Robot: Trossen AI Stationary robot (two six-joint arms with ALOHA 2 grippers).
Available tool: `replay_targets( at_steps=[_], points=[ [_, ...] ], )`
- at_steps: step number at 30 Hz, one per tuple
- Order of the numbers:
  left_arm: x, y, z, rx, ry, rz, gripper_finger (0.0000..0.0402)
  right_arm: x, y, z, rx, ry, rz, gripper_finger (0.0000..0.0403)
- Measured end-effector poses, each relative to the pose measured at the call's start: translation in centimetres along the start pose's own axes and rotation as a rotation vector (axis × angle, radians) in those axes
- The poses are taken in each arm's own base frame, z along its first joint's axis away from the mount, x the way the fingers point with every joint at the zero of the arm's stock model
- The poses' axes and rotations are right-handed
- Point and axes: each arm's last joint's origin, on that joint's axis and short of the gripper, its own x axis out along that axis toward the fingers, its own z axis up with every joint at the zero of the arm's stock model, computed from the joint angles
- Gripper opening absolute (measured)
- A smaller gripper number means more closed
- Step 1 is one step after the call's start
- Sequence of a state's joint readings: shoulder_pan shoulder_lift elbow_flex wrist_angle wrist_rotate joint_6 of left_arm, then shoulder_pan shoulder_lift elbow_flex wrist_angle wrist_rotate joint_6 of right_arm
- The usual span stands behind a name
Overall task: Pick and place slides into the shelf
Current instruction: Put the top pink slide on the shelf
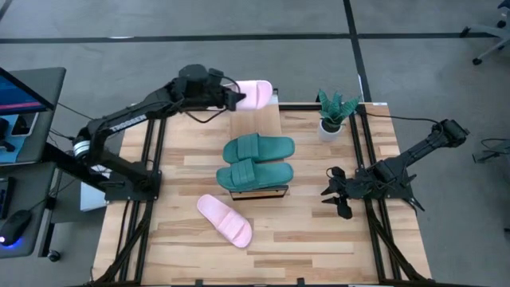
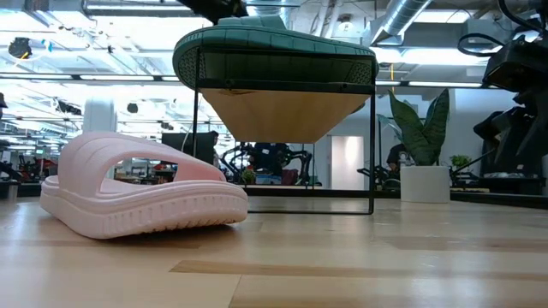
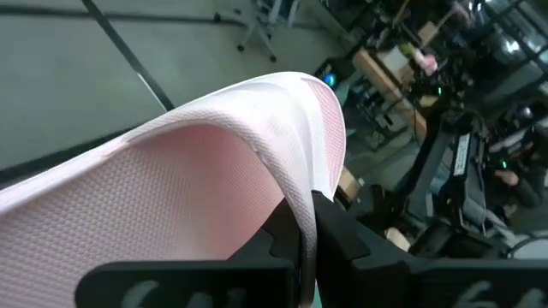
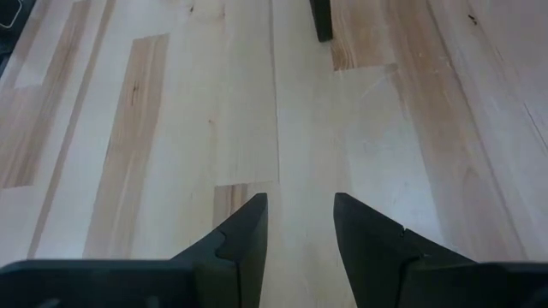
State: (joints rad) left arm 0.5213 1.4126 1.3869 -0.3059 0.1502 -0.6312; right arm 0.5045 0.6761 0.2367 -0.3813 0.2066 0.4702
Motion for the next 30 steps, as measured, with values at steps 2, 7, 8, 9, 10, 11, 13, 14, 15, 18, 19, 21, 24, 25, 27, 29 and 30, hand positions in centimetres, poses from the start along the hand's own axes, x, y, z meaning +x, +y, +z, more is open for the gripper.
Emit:
replay_targets(
  at_steps=[2, 7, 8, 9, 10, 11, 13, 14, 15, 18, 19, 21, 24, 25, 27, 29, 30],
  points=[
    [1.3, 0.1, 0.1, -0.002, 0.028, -0.007, 0.0, 0.0, 0.0, 0.0, 0.0, 0.0, 0.0, 0.0129],
    [3.5, -0.1, 0.8, 0.012, 0.058, -0.005, 0.0, 0.0, 0.0, 0.0, 0.0, 0.0, 0.001, 0.0129],
    [3.9, -0.1, 0.9, 0.018, 0.074, 0.002, 0.0, 0.0, 0.0, 0.0, 0.0, 0.001, 0.003, 0.0129],
    [4.4, 0.0, 0.9, 0.027, 0.089, 0.007, 0.0, 0.0, 0.0, 0.0, 0.0, 0.002, 0.004, 0.0129],
    [4.9, 0.1, 0.9, 0.031, 0.1, 0.012, 0.0, 0.0, 0.0, 0.0, 0.0, 0.002, 0.005, 0.0129],
    [5.3, 0.2, 0.8, 0.031, 0.113, 0.022, 0.0, 0.0, 0.0, 0.0, 0.0, 0.003, 0.006, 0.0129],
    [6.1, 0.4, 0.8, 0.034, 0.121, 0.027, 0.0, 0.0, 0.0, 0.0, 0.001, 0.003, 0.007, 0.0129],
    [6.4, 0.6, 0.9, 0.035, 0.119, 0.029, 0.0, 0.0, 0.0, 0.0, 0.002, 0.004, 0.008, 0.0129],
    [6.7, 0.8, 0.9, 0.035, 0.124, 0.034, 0.0, 0.0, 0.0, 0.0, 0.007, 0.004, 0.01, 0.0129],
    [7.6, 1.5, 0.7, 0.026, 0.139, 0.052, 0.0, 0.0, 0.1, 0.0, 0.008, 0.012, 0.025, 0.0129],
    [7.9, 1.8, 0.6, 0.023, 0.147, 0.059, 0.0, 0.0, 0.1, 0.0, 0.01, 0.013, 0.028, 0.0129],
    [8.5, 2.1, 0.3, 0.02, 0.158, 0.067, 0.0, 0.0, 0.1, 0.0, 0.01, 0.015, 0.031, 0.0129],
    [9.2, 2.5, -0.1, 0.006, 0.176, 0.076, 0.0, 0.0, 0.1, 0.0, 0.01, 0.015, 0.031, 0.0129],
    [9.5, 2.6, -0.3, 0.003, 0.181, 0.079, 0.0, 0.0, 0.1, 0.0, 0.01, 0.015, 0.03, 0.0129],
    [9.6, 2.7, -0.4, -0.005, 0.186, 0.08, 0.0, 0.0, 0.1, 0.0, 0.01, 0.015, 0.03, 0.0129],
    [9.7, 2.4, -0.5, -0.011, 0.184, 0.074, 0.0, 0.0, 0.1, 0.0, 0.009, 0.016, 0.03, 0.0129],
    [9.7, 2.3, -0.5, -0.012, 0.177, 0.07, 0.0, 0.0, 0.1, -0.1, 0.007, 0.016, 0.03, 0.0129]
  ],
)
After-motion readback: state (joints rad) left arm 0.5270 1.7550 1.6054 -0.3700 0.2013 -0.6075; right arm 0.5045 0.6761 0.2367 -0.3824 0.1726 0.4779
